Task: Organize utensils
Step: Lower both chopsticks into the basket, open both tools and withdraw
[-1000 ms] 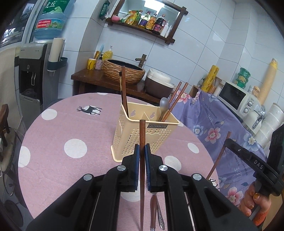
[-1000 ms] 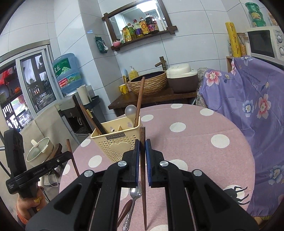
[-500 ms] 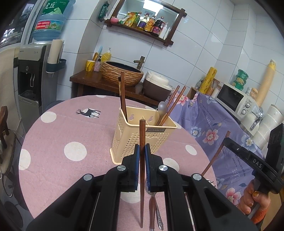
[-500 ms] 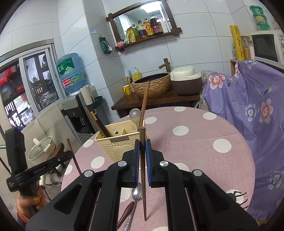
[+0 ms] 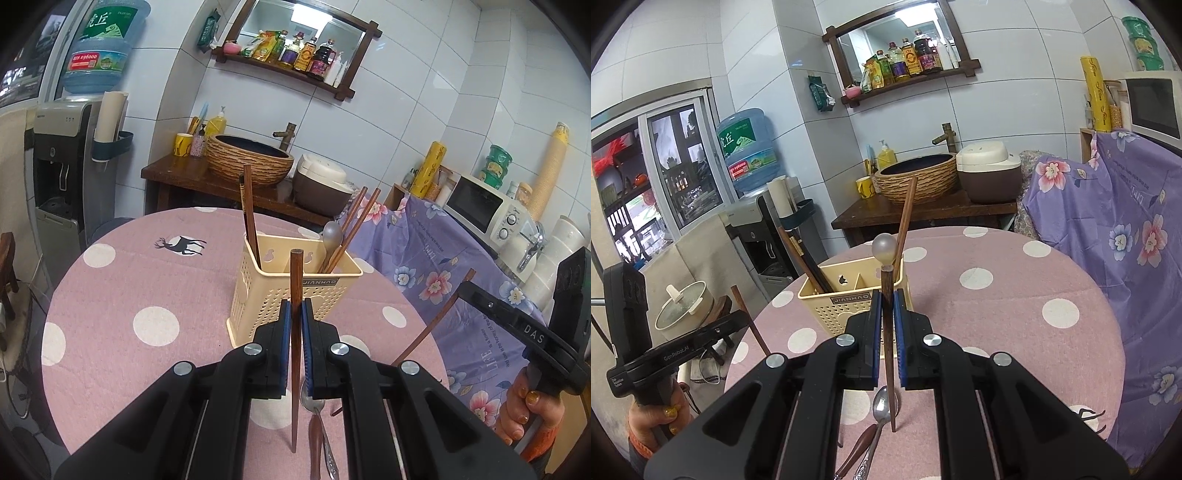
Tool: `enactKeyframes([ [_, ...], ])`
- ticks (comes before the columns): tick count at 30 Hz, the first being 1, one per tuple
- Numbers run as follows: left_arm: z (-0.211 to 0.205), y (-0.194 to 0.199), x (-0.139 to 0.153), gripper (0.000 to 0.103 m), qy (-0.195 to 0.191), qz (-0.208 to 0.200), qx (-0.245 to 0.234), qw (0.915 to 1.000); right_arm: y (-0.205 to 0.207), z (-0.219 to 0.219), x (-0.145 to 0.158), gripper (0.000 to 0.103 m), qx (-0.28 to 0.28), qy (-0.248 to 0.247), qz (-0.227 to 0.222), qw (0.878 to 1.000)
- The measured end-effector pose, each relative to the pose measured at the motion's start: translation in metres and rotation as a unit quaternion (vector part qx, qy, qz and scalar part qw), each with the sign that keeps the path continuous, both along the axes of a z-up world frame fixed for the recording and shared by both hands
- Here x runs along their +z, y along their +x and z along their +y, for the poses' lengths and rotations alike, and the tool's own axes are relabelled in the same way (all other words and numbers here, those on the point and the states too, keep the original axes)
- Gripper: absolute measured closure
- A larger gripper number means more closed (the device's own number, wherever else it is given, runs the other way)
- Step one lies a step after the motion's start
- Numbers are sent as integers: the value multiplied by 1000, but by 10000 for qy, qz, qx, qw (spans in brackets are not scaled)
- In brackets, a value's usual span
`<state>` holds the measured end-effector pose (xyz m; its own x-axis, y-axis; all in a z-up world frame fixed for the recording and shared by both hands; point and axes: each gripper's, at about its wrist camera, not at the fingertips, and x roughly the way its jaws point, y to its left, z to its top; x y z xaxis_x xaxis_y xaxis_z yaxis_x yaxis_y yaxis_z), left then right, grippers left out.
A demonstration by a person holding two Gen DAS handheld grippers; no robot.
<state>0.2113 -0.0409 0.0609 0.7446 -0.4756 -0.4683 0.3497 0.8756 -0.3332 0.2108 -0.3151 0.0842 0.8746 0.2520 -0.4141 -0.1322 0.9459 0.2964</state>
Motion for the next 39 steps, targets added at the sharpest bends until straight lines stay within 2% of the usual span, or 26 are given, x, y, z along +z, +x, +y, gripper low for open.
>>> enactKeyframes([
  [4,0,2,8,96,6,-48,-56,10000,5,0,8,95,100,11,18,9999],
  [7,-1,5,23,96,-21,-130,-154,9998,12,2,25,95,203,-63,-46,9998],
  [14,-7,21,97,96,18,-669,-278,9974,34,7,113,95,266,-251,-655,9972],
  [17,-9,30,138,96,70,-1027,-110,9946,46,11,152,95,153,-323,-973,9946],
  [20,-14,45,162,100,43,-1170,-9,9931,60,16,169,95,17,-398,-1124,9929],
  [22,-21,53,166,100,227,-1295,198,9911,71,19,168,95,-58,-401,-1094,9932],
  [27,-29,77,148,101,346,-1239,410,9908,100,26,137,95,-147,-406,-932,9947],
  [35,19,102,69,101,-196,-518,767,9955,134,36,66,95,19,-388,-275,9989],
  [39,32,124,25,101,-250,161,736,9968,144,39,33,95,59,-406,64,9991],
])
